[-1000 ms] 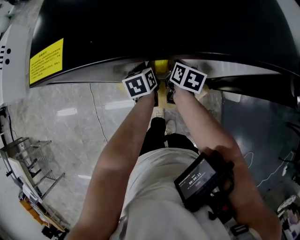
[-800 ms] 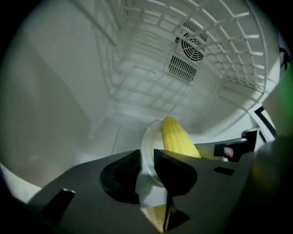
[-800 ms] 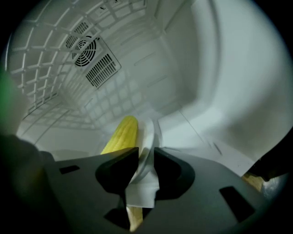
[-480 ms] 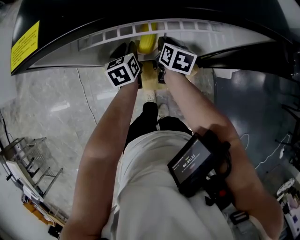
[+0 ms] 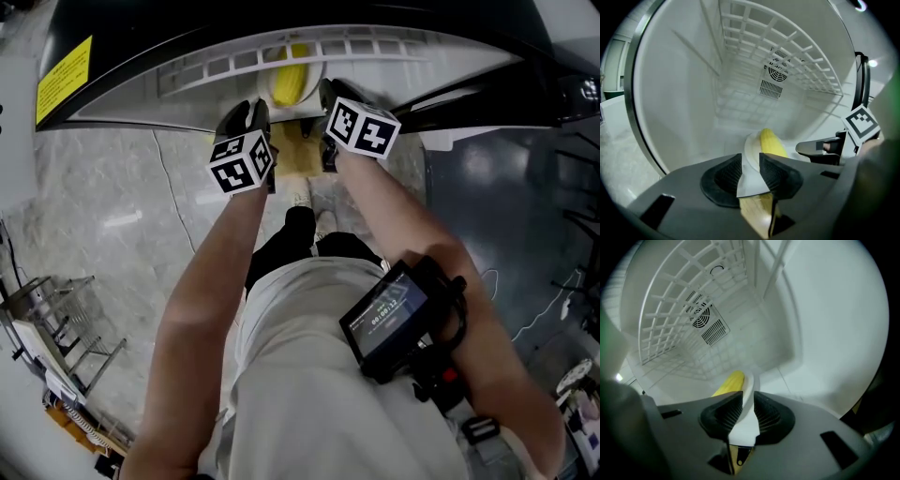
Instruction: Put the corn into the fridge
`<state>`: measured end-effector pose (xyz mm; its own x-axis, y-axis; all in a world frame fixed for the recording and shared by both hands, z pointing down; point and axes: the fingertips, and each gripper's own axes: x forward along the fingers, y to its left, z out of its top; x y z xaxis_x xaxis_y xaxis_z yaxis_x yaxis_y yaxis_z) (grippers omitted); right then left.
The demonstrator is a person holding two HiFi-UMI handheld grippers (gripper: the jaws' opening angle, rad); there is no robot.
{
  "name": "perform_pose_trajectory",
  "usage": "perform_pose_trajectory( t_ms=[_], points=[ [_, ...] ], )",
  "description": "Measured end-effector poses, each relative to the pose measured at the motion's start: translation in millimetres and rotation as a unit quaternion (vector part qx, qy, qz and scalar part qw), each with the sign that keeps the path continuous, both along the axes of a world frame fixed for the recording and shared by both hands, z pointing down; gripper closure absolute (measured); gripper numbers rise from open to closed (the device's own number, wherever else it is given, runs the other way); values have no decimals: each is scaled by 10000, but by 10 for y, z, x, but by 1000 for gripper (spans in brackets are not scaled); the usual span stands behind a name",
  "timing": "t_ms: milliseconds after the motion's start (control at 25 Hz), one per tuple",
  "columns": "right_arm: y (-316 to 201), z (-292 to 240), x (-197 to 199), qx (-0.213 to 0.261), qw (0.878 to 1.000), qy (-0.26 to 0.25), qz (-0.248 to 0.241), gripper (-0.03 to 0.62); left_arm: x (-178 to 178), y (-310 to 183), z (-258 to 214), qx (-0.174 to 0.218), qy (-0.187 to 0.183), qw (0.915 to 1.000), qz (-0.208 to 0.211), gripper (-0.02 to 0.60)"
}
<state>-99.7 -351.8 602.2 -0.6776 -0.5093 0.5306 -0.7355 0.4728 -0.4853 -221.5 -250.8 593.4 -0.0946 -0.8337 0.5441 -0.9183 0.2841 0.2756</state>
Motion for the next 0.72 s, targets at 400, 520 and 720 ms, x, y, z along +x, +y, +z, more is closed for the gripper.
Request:
perform_pose_trajectory(
  t_ms=[400,520,720],
  points=[
    [138,-283,80,387,9979,-73,-506,587,141,224,-203,128,-107,9998,127,493],
    [196,-276,53,415,9971,-72,-639,588,121,308,-209,164,-116,9997,127,555],
    [296,-342,40,469,9950,-146,-867,588,63,468,-159,37,-27,9999,131,572]
  ],
)
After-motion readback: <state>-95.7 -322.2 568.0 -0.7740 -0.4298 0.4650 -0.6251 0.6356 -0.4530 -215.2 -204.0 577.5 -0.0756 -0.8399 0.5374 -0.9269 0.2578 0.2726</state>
